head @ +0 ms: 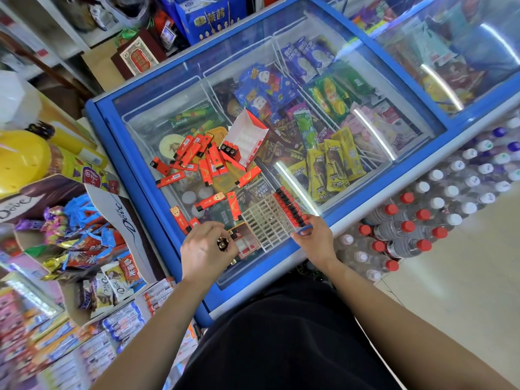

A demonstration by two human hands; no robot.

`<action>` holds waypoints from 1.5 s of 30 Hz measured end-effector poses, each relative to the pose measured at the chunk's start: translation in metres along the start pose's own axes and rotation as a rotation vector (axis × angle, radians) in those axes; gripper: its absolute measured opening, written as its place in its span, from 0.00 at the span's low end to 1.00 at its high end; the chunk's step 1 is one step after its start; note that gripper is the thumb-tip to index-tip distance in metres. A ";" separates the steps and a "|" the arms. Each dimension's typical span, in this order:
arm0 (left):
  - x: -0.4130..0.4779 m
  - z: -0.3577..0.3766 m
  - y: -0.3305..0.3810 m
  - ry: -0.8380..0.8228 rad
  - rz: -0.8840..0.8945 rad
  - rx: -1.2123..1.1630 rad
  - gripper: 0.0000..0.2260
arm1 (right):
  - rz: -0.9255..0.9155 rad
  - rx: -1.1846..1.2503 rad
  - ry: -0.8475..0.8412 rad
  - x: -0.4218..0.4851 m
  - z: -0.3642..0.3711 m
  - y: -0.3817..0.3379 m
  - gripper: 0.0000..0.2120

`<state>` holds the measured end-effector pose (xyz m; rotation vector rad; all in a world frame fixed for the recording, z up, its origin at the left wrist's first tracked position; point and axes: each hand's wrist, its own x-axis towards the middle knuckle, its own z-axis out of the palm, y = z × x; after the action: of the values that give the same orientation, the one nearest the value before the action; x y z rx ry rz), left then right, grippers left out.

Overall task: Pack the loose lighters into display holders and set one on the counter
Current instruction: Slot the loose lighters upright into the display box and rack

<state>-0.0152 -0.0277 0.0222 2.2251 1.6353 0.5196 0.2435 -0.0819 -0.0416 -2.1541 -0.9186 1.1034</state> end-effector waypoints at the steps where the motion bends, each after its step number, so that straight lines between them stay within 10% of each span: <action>1: 0.000 0.002 -0.001 -0.004 0.015 0.016 0.04 | -0.010 -0.001 0.009 0.000 0.001 -0.001 0.16; 15: 0.019 0.001 0.014 -0.281 -0.009 0.316 0.07 | -0.061 -0.030 0.046 0.002 0.008 0.008 0.14; 45: 0.014 0.000 -0.019 -0.284 -0.572 -0.573 0.05 | 0.149 0.104 0.278 0.026 -0.007 -0.020 0.12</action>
<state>-0.0279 -0.0090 0.0148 1.2842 1.6108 0.4167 0.2539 -0.0508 -0.0361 -2.2455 -0.5722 0.8681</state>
